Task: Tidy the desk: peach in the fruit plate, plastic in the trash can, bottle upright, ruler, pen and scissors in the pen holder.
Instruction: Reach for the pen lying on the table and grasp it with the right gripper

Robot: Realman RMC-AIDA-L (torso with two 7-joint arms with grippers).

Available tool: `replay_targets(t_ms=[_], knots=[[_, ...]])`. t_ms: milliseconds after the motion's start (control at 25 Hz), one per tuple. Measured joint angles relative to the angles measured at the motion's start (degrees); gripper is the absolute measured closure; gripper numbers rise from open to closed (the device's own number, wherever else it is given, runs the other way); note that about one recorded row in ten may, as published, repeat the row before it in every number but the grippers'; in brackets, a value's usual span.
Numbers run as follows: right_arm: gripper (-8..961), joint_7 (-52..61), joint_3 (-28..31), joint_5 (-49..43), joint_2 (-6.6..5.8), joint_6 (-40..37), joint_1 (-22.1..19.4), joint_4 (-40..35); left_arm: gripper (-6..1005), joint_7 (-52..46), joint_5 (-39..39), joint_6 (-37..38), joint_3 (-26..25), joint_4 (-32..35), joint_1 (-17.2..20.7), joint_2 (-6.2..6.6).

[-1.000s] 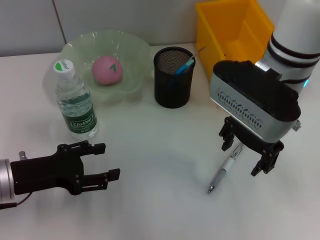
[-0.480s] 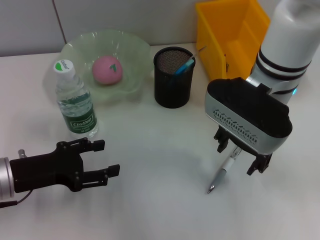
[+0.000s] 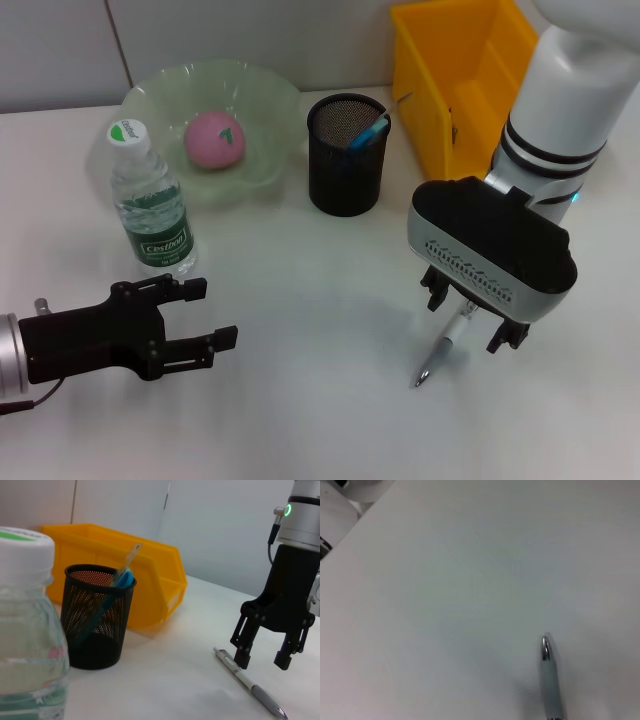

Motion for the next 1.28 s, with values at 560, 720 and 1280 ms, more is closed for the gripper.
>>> replay_targets(t_ms=[560, 720, 1280], knots=[[193, -1.03, -2.62, -0.07, -0.02, 3.50, 0.39, 3.09, 199, 0.16, -1.35, -0.72, 0.07, -0.22, 0.01, 0.00], [194, -1.05, -3.14, -0.07, -0.02, 4.07, 0.47, 3.47, 199, 0.09, -1.41, -0.72, 0.09, -0.23, 0.01, 0.00], [241, -1.06, -4.45, -0.06, 0.13, 5.55, 0.50, 4.50, 199, -0.08, -1.41, -1.05, 0.45, -0.23, 0.03, -0.08]])
